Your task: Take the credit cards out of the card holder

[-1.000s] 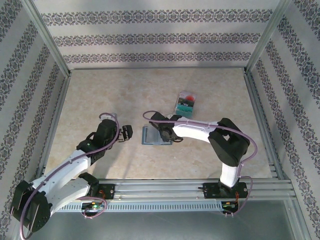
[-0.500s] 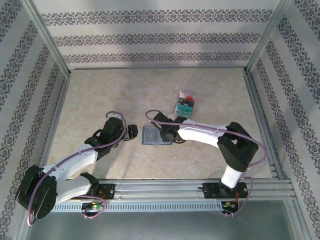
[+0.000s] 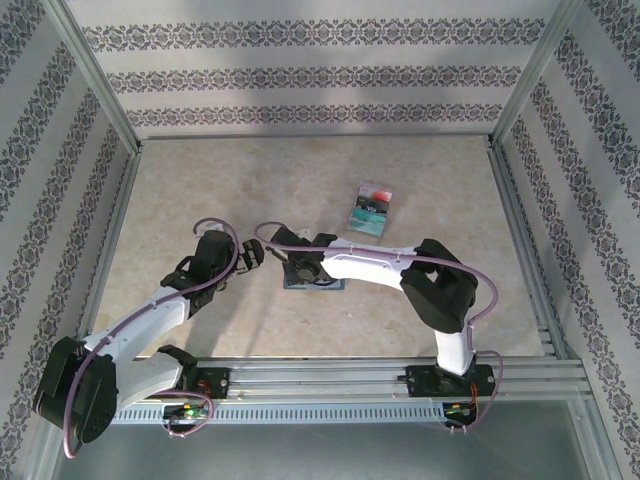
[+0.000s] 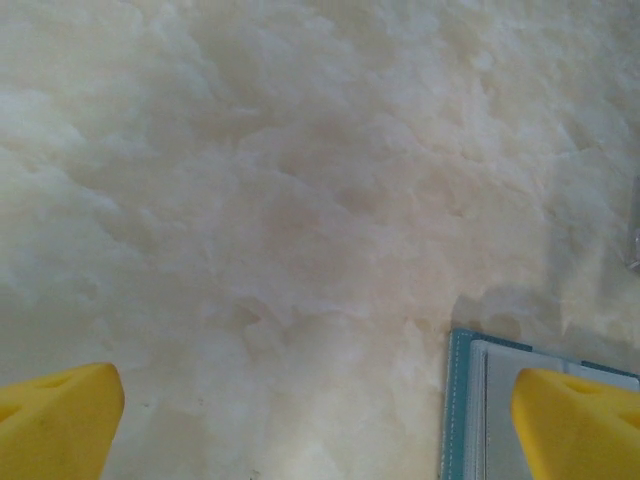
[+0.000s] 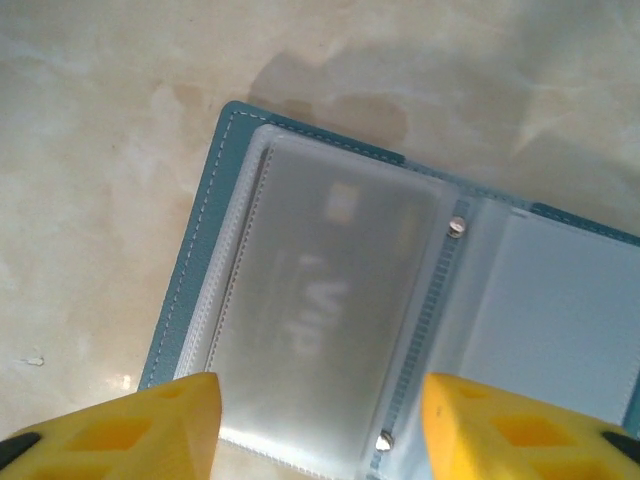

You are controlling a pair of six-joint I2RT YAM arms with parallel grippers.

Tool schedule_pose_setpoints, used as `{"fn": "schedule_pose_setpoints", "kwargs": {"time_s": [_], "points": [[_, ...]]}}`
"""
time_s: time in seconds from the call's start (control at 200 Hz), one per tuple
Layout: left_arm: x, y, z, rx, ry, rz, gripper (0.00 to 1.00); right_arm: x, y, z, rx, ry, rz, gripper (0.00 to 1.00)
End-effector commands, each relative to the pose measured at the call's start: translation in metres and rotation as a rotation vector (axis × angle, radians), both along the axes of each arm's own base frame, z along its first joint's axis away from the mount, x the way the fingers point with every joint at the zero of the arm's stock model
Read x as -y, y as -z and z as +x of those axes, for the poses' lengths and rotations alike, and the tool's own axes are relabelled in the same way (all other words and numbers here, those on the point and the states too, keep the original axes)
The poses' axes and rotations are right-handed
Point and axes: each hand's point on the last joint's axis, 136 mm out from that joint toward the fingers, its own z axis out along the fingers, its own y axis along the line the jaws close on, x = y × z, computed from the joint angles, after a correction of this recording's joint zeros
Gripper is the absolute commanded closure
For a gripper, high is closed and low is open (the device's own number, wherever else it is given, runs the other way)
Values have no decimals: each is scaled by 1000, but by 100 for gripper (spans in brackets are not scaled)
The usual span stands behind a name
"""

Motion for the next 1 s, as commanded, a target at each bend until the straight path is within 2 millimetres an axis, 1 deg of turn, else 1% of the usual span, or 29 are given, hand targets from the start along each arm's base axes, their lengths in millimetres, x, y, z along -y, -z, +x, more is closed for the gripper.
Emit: {"fn": "schedule_pose_setpoints", "kwargs": {"time_s": [0.0,0.14,0.29,0.525,0.63,0.764,0.894,0.999], "points": [[-9,7,-7,-22,-32,-1,1,-5,2,-1,-18,-4,-12,37],[-8,9,-8,-27,-29,-12,1,-6,11,0,-33,-13,-36,35],[-9,10,-9,-29,-32,-13,1,-9,16,0,-41,-18,-39,36],[-8,10,-10,-31,-24,-14,1,-10,30,-2,-70,-22,-50,36],[-7,10,-10,-31,-19,-15,1,-6,36,-3,-80,-15,-62,38],[-5,8,-9,-30,-7,-19,1,2,34,-1,-76,0,-68,45],[-1,4,-8,-24,17,-17,1,11,25,3,-48,15,-73,55],[5,-3,-6,-11,55,-26,1,21,17,6,-19,27,-100,56]]}}
